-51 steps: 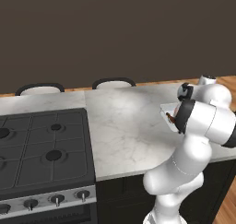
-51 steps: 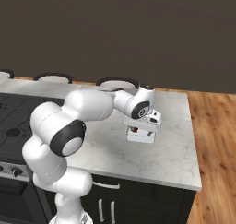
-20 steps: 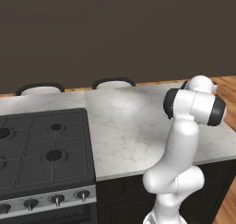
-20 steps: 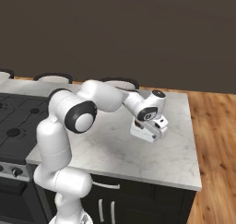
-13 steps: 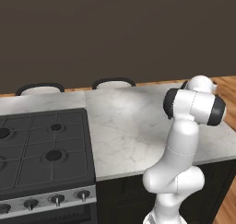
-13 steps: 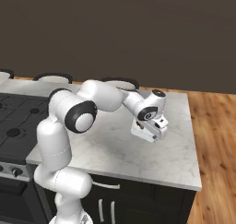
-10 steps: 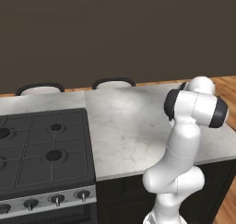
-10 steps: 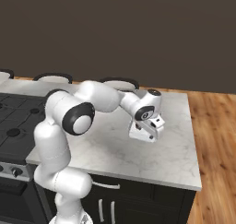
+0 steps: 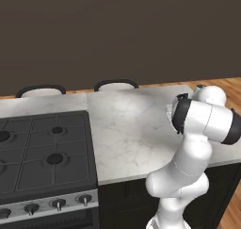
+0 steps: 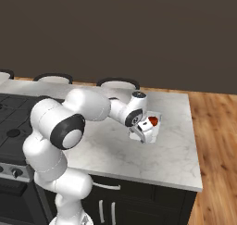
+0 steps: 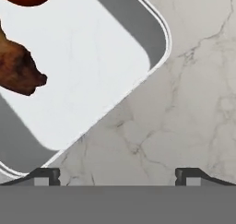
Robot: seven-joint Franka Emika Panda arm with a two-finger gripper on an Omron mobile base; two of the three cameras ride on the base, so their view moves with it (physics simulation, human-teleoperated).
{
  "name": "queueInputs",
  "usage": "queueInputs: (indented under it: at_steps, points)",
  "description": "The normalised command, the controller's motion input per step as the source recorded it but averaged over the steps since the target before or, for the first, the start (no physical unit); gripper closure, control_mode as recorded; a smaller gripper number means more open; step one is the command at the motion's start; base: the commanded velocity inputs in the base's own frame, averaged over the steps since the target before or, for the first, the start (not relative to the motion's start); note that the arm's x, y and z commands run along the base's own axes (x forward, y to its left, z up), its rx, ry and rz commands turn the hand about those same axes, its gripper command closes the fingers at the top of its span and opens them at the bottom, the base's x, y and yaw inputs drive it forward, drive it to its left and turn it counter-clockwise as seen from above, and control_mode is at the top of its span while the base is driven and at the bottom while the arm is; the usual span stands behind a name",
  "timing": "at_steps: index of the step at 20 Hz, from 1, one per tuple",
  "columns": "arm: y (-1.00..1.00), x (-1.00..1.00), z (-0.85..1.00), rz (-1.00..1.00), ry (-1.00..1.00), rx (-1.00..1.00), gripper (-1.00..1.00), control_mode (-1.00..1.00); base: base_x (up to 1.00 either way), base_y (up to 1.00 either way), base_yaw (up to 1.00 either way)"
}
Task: Place the tupperware on the top shelf of the fridge. Make space for the tupperware among the existing items by rearranging them on the shelves if needed. Close the fridge door when finished.
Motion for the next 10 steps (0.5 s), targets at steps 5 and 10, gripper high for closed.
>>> queueInputs:
  at_steps: [5, 10]
  points:
    - [-0.15, 0.08, 0.03, -0.27, 0.07, 0.0, -1.0, -1.0, 0.0, 0.0, 0.0]
    - [-0.25, 0.28, 0.24, -0.25, 0.07, 0.0, -1.0, -1.0, 0.0, 0.0, 0.0]
